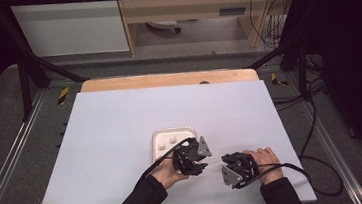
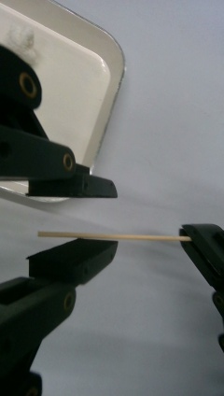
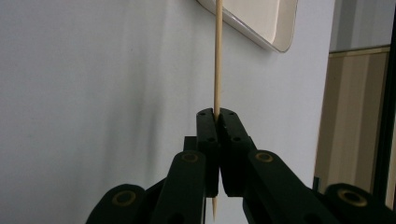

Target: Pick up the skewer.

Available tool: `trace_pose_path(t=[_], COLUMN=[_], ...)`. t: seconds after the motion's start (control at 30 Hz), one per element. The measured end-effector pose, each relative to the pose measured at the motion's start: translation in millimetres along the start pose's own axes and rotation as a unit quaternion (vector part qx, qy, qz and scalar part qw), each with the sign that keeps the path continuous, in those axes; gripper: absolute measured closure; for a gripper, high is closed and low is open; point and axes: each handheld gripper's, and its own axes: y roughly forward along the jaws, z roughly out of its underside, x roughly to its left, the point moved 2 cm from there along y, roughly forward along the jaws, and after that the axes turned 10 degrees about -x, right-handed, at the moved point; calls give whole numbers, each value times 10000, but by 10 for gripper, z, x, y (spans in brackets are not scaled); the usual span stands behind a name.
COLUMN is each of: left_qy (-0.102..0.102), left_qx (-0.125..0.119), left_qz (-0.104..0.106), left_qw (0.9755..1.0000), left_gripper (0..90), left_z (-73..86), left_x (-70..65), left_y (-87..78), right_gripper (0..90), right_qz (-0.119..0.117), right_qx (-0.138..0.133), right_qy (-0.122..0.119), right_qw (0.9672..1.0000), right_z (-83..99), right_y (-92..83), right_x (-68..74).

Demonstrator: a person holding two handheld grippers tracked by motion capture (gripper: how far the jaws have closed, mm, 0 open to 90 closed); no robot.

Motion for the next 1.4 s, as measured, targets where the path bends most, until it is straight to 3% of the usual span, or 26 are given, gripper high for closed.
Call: trace_pose_path(t=[0.13,0.23,0.53,0.6,0.63,0.87,1.0,1.4], left_qy=[25,70,16,-8,1,6,87,74], left_qx=[278,379,653,676,698,725,781,734], left_qz=[41,94,300,345,354,414,392,341], left_qw=[9996,9992,9974,9971,9969,9965,9961,9967], left_gripper=[608,611,799,829,837,871,878,886], left_z=[-3,-12,-26,-29,-32,-39,-40,-49], left_x=[3,-21,-41,-40,-41,-43,-50,-63], left_y=[37,80,177,177,173,175,188,175], right_gripper=[886,886,887,887,887,888,888,886], right_qz=[0,-36,-80,-102,-120,-148,-167,-137], right_qx=[56,87,100,168,122,144,175,196], right_qy=[63,-47,-93,-71,-196,-173,-198,-204], right_qw=[10000,9999,9999,9998,9997,9996,9995,9995], right_z=[-5,-8,-21,-23,-24,-37,-42,-44], right_y=[-6,1,18,18,27,24,30,16], right_x=[9,4,5,15,-1,2,5,-2])
